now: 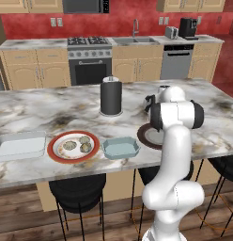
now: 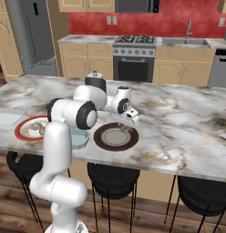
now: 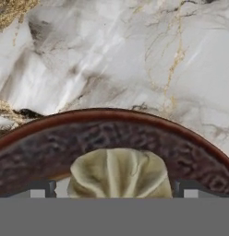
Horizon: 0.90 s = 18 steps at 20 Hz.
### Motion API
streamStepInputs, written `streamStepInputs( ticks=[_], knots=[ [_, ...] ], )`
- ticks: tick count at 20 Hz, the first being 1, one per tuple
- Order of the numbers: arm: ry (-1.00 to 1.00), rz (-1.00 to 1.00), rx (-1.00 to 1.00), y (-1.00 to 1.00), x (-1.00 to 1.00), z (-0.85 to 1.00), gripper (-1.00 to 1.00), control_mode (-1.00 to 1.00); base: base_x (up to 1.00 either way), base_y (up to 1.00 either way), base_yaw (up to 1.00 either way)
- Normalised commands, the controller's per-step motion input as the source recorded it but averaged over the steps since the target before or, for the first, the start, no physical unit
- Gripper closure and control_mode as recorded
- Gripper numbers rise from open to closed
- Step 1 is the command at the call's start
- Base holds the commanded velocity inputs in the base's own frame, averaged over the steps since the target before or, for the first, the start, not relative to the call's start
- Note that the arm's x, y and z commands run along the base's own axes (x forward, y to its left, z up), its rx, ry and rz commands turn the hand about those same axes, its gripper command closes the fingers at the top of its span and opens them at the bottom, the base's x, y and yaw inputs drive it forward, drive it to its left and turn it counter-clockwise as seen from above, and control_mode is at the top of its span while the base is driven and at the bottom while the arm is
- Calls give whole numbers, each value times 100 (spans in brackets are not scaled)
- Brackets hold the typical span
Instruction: Place two dumplings into each of the tupperware containers and then place the containers in the fridge.
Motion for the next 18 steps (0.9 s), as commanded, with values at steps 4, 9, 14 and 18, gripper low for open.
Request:
streamStepInputs(
  ticks=[4, 9, 14, 18],
  knots=[
    [0, 0, 0, -13, 0, -2, -100, -100, 0, 0, 0],
    [0, 0, 0, -3, 0, -18, -100, -100, 0, 0, 0],
    [0, 0, 0, 0, 1, -13, -100, -100, 0, 0, 0],
    [0, 0, 0, 0, 1, 0, -100, -100, 0, 0, 0]
  ],
)
